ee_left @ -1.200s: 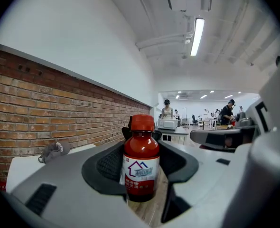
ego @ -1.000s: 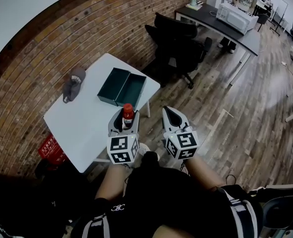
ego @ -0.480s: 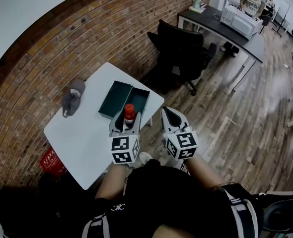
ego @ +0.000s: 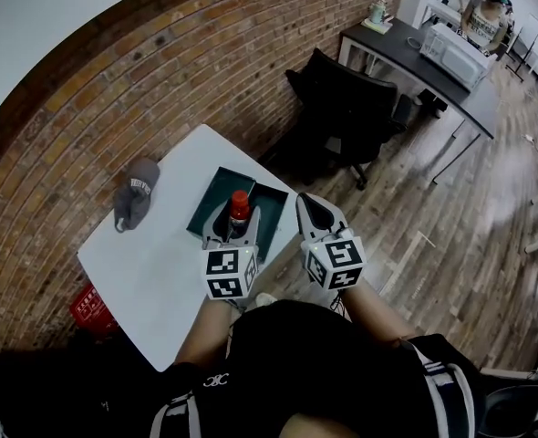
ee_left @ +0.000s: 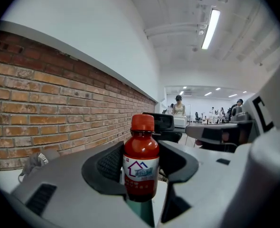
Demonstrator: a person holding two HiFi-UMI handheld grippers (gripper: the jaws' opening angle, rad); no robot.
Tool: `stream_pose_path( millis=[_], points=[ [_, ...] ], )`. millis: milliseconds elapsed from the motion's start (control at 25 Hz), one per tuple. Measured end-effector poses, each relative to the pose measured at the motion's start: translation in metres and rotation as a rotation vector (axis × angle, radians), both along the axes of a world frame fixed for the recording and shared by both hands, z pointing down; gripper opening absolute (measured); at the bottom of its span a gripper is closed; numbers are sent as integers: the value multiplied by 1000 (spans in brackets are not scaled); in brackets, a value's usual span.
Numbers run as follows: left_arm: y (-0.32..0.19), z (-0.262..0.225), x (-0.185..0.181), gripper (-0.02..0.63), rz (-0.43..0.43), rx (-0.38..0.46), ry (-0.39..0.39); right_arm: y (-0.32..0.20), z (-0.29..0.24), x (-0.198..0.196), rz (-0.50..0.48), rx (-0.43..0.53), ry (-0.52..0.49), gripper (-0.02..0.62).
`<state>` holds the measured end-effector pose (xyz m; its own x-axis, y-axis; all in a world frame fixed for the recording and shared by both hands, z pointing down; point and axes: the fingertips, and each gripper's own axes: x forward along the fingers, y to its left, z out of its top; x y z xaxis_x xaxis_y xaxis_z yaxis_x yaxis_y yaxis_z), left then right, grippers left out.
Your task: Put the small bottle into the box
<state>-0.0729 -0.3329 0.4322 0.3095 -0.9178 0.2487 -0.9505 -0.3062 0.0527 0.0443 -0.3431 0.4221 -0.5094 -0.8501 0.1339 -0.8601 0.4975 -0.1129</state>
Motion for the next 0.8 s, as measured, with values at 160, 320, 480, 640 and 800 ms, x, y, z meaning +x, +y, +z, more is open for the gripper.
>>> stream_pose_path(
  millis=[160,320,480,640,800],
  points=[
    [-26,11,-13,227,0,-17,19,-31,5,-21,-31,-6,30,26],
    [-40,25,-26,227,-7,-44,20,-51,10,-39,-60,-19,48,26],
    [-42,42,-37,227,-22,-85,23,-59,25,-52,-94,-53,70,26],
    [-42,65,-44,227,-38,-143,13,-68,39,-65,-138,-84,87,26],
    [-47,86,-46,227,-63,-198,-2,-78,50,-72,-185,-108,108,26]
  ],
)
